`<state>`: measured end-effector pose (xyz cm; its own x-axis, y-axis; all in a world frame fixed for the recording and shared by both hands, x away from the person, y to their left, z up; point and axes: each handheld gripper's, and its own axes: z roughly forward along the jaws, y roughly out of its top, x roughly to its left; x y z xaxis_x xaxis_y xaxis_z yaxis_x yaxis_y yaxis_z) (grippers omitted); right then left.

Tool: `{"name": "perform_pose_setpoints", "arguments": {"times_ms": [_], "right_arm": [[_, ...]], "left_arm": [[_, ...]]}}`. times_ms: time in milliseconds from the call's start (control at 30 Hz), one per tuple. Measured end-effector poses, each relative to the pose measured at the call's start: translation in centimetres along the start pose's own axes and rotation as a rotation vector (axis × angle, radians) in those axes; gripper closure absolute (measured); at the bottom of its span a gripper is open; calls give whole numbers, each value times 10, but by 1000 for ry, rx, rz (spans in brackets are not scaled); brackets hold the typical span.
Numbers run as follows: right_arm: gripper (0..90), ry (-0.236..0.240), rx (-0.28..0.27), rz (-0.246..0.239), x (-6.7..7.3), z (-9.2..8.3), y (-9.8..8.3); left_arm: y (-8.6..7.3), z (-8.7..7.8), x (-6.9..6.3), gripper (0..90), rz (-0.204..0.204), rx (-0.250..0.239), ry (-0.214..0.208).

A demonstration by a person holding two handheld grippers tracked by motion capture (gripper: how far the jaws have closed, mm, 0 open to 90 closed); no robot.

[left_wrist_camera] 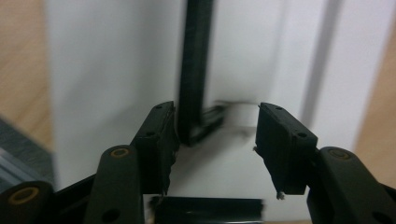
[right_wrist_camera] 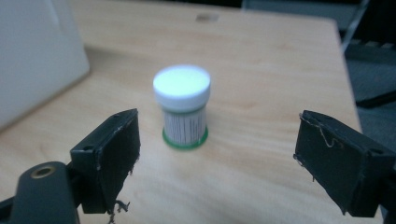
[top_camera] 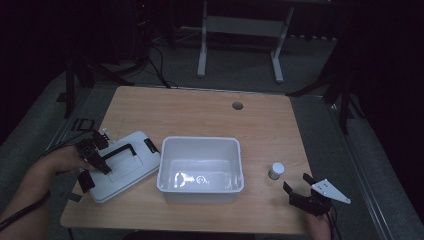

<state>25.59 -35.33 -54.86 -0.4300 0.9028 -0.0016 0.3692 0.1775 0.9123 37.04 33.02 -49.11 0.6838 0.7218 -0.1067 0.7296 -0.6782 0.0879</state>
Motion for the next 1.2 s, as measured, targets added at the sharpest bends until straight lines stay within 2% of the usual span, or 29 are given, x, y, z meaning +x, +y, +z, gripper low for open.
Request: {"name": "perform_pose_setpoints", "arguments": {"times_ms": [33,67,100,167,200,333,367,433,567,600,633,667,767,800,833,967,1100,1133,1167,1200], "right_arm": [[136,2,11,-5,-1,0,0],[136,27,84,-8,-6,3,1],[136,27,84,-8,-6,3,1],[137,43,131,-14,-8,5,1],[139,61,175,-13,-10,6,2],[141,106,235,-22,-11,7,5],[141,115,254,-25,-11,7,7],[144,128,304,-38,-12,9,10],[140,180,434,-64,-14,15,15],[137,185,467,-76,-13,17,17],[137,185,467,-76,-13,17,17],[136,188,532,-97,-13,20,20],[134,187,592,-113,-14,23,26],[134,187,592,-113,-14,23,26],[126,189,637,-120,-14,25,31],[119,211,729,-142,-16,29,42],[120,246,869,-196,-16,34,51],[120,246,869,-196,-16,34,51],[121,250,924,-224,-16,37,56],[136,252,946,-234,-17,39,58]], "left_arm": [[0,-1,1,406,-17,-14,4],[0,-2,1,368,-17,-17,12],[-1,-3,1,368,-18,-22,9],[-1,-5,0,353,-8,-24,11],[-2,-5,-1,329,0,-26,12],[-1,-6,-3,321,8,-23,13],[0,-6,-5,321,14,-7,19],[0,-6,-7,321,30,5,23],[0,-9,-6,321,23,4,25],[0,-10,-6,321,26,5,26],[0,-10,-6,321,26,5,26],[0,-13,-6,321,30,11,34],[-1,-15,-4,322,26,16,43],[-1,-15,-4,321,26,16,43],[-2,-16,-5,321,27,17,37],[-3,-17,-5,321,23,15,34],[-3,-17,-6,321,29,27,37],[-3,-17,-6,321,29,27,37],[-3,-18,-7,321,31,29,38],[-3,-18,-7,321,32,29,37]]}}
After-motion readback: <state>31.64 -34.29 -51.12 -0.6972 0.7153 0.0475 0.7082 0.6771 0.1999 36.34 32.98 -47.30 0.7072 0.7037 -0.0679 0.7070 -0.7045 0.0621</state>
